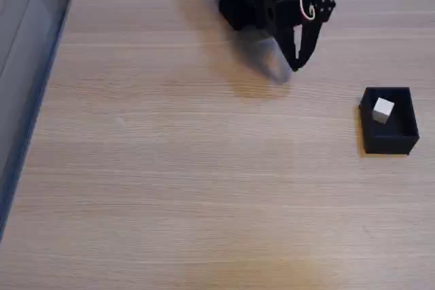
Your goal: Pick a white block and place it in the black box.
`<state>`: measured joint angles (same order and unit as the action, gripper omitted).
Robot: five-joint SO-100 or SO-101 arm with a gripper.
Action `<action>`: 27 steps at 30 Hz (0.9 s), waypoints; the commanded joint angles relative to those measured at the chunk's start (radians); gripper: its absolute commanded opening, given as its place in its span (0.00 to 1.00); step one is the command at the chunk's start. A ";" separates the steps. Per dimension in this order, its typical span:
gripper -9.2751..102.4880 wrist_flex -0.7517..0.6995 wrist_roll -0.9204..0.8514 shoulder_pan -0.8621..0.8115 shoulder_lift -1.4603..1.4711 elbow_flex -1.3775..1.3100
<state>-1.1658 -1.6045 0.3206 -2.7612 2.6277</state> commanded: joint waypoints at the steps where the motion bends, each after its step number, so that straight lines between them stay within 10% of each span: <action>1: 0.08 -0.040 -0.060 -0.044 -0.178 0.115; 27: 0.08 -0.181 -0.014 -0.230 -0.571 0.477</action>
<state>-1.3422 -1.6398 0.0828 -3.3257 3.0925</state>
